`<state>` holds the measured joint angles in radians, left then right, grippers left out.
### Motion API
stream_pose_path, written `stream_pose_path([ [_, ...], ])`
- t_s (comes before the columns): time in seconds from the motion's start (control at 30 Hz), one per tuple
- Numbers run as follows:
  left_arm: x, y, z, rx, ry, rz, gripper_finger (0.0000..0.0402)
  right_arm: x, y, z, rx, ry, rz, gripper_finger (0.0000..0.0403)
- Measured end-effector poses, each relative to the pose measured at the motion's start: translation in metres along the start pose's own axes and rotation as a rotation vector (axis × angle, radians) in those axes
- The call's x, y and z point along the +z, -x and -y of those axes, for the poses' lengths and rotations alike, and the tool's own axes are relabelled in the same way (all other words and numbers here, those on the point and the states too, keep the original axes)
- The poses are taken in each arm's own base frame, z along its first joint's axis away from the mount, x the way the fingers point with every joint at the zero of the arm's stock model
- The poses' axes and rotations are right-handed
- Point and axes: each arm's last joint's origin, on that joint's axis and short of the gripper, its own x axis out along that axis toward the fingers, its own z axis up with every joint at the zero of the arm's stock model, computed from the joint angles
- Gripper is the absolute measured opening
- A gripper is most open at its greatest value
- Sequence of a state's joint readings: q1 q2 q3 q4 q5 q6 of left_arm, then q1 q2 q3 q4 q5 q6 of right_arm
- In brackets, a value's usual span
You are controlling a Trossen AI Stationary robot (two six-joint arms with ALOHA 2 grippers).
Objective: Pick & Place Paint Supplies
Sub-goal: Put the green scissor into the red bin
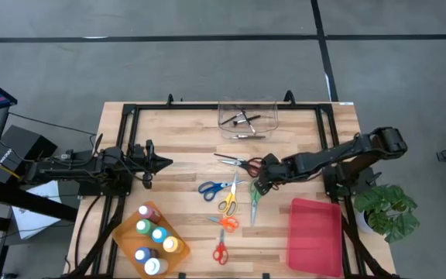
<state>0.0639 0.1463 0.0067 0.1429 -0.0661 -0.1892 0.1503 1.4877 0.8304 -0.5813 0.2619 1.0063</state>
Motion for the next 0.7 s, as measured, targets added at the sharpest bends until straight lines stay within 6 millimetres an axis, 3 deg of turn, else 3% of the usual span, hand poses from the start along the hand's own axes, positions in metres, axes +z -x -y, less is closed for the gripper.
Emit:
stream_pose_path([
  [0.2,0.000,0.000,0.000,-0.001,0.000,0.003,0.0000,0.001,-0.024,-0.015,0.023,0.058,-0.027,0.0221],
  [0.5,-0.001,-0.002,0.000,0.002,0.000,-0.010,0.0000,0.008,-0.026,-0.026,-0.131,0.114,-0.132,0.0221],
  [0.7,-0.002,-0.003,0.000,0.005,-0.002,-0.029,0.0000,0.008,-0.023,-0.031,-0.116,0.149,-0.168,0.0221],
])
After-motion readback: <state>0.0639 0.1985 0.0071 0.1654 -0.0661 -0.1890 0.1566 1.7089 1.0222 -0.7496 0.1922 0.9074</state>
